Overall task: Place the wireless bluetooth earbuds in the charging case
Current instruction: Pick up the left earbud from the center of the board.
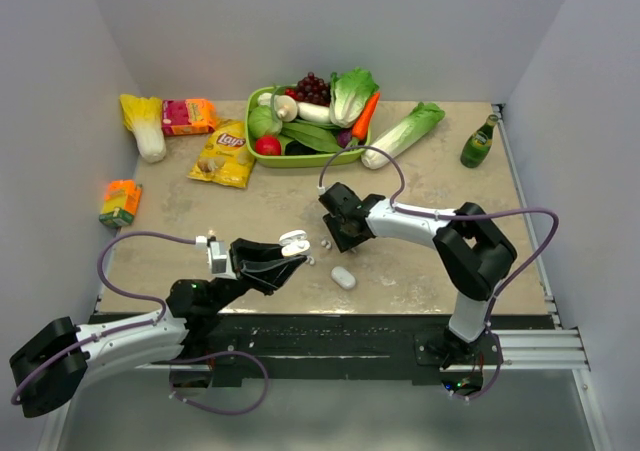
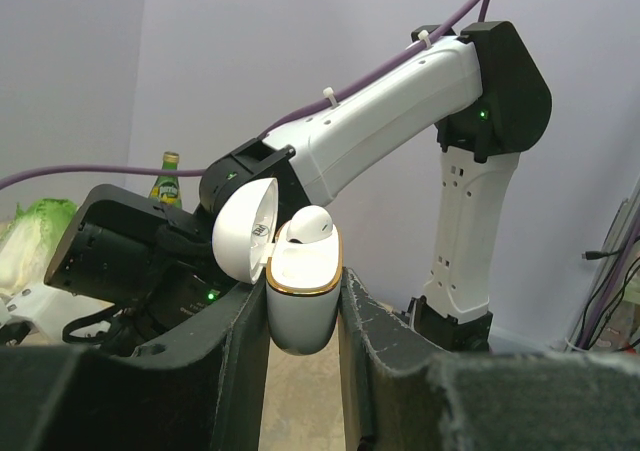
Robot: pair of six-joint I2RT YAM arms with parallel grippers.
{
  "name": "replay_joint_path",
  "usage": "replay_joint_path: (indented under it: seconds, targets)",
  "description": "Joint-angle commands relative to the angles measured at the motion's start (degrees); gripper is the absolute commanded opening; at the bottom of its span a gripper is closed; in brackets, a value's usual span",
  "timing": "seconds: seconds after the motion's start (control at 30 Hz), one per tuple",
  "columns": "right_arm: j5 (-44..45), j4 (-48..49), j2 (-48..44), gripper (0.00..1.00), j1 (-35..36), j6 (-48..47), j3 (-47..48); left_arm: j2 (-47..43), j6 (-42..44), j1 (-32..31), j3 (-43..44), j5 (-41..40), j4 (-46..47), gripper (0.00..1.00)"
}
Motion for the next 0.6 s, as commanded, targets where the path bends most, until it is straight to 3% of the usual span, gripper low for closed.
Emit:
replay_joint_path:
  seconds: [0.0,0.43,0.57]
  targets:
    - [0.91,-0.31,1.81,0.44,0.43,-0.7,1.32,-0.37,0.22,-0.48,-14.81,0.31,11.74,0.0]
    - [-0.05,-0.14,3.04,0.39,0.43,-1.05,0.62,-1.16,0.22,-0.48,-15.33,0.05,11.74,0.0]
    - [0.03,-0.66,2.6,0.43,0.43,-0.96,0.27,-1.16,0.3,-0.48,-15.33,0.05,11.74,0.0]
